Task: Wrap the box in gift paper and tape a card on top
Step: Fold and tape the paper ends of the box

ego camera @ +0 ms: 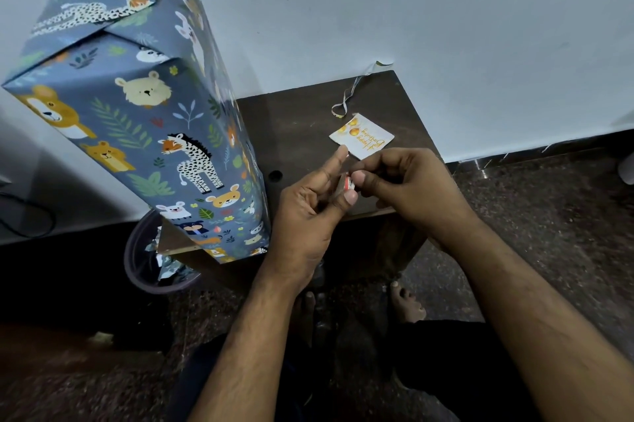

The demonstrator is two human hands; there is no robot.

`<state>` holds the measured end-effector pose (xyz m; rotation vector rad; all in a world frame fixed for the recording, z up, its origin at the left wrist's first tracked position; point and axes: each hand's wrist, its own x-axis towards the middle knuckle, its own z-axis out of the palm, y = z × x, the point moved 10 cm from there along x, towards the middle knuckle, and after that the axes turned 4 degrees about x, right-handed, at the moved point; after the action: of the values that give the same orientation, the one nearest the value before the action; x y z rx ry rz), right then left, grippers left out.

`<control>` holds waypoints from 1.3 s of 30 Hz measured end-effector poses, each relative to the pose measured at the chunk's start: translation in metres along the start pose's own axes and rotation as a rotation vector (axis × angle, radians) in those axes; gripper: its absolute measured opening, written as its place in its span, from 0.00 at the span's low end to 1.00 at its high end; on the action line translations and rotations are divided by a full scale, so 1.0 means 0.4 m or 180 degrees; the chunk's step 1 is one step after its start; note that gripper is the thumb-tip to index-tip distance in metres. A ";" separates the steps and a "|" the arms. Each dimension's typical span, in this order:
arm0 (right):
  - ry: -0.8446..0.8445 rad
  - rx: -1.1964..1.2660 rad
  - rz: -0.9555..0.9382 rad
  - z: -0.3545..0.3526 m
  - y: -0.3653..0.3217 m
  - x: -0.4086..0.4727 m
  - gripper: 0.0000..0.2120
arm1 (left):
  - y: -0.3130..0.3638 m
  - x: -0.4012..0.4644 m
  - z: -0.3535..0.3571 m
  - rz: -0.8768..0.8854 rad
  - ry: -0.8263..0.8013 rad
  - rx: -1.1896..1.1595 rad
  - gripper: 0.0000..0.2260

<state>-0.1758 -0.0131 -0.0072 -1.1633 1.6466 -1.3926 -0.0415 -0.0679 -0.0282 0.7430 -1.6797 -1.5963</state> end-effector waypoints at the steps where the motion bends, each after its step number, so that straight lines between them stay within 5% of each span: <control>1: -0.0045 -0.0078 -0.0023 -0.002 -0.003 0.000 0.01 | -0.004 0.000 -0.001 -0.0005 -0.0014 0.0087 0.25; 12: 0.0079 -0.2723 -0.1280 0.023 -0.082 -0.028 0.13 | -0.013 -0.004 0.006 -0.0071 -0.0256 0.0314 0.28; 17: 0.0274 -0.2791 -0.1338 0.034 -0.091 -0.039 0.12 | -0.003 -0.004 0.009 -0.0043 -0.0298 0.0142 0.28; 21: 0.0457 -0.2384 -0.0788 0.010 -0.056 -0.026 0.03 | 0.016 -0.008 0.024 0.0001 -0.0375 -0.0010 0.29; 26: 0.0462 -0.1920 -0.0540 0.006 -0.049 -0.023 0.04 | 0.026 -0.008 0.025 0.0031 -0.0377 -0.0259 0.28; 39: 0.0414 -0.2776 -0.1928 0.067 -0.137 -0.061 0.05 | 0.018 0.005 -0.010 -0.0049 0.0075 -0.0673 0.24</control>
<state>-0.1312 -0.0023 0.0400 -2.2459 2.1917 -1.0748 -0.0390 -0.0713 -0.0207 0.6657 -1.4635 -1.7365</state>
